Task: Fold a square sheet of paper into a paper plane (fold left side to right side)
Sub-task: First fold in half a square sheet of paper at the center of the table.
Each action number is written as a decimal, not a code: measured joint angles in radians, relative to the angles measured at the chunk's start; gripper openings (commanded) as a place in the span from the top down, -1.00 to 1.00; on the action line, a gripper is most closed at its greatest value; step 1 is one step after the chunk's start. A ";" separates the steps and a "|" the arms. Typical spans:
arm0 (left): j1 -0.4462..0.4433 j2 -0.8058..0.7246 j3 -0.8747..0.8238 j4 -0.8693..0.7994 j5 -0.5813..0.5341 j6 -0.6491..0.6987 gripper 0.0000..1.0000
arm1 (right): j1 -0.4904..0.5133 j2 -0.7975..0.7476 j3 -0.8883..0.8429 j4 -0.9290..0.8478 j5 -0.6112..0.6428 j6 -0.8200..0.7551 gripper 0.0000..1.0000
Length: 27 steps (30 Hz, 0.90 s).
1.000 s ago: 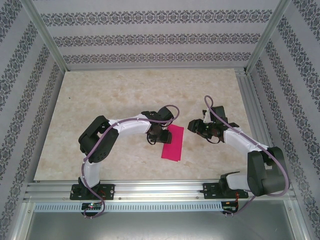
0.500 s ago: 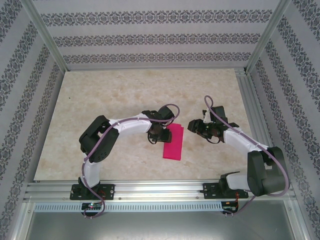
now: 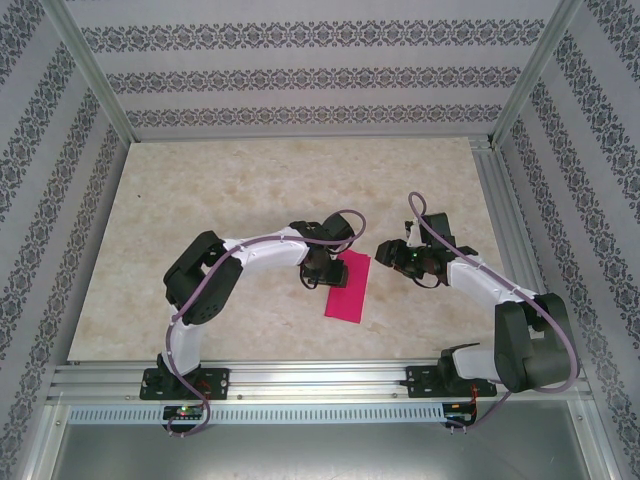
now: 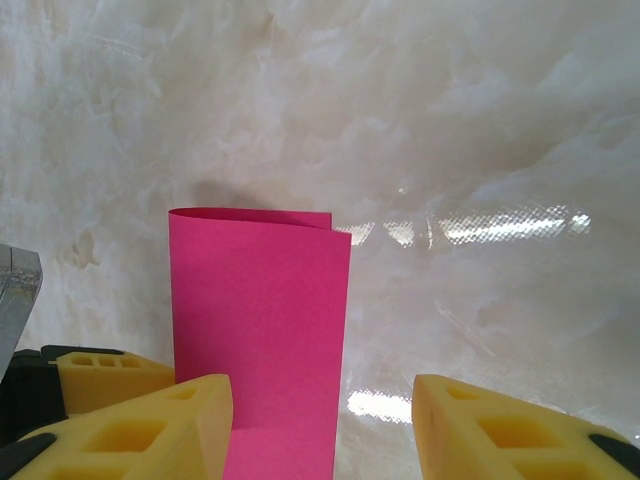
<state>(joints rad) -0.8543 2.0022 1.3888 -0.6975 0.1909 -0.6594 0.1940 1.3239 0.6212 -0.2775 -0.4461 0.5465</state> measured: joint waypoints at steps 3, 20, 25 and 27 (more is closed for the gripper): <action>0.000 0.000 0.000 -0.005 -0.011 0.000 0.09 | 0.000 0.000 -0.003 0.000 0.000 0.000 -0.02; 0.000 0.003 0.000 -0.005 -0.040 -0.005 0.08 | 0.000 0.000 -0.008 0.000 0.000 0.000 -0.03; 0.000 0.003 0.000 -0.005 -0.040 -0.005 0.08 | 0.000 0.000 -0.008 0.000 -0.004 0.000 -0.03; 0.000 0.003 0.000 -0.005 -0.040 -0.005 0.09 | 0.000 0.000 -0.009 0.000 -0.007 0.000 -0.03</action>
<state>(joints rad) -0.8543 2.0052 1.3888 -0.7025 0.1509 -0.6640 0.1936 1.3239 0.6125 -0.2771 -0.4530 0.5465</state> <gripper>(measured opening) 0.458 0.514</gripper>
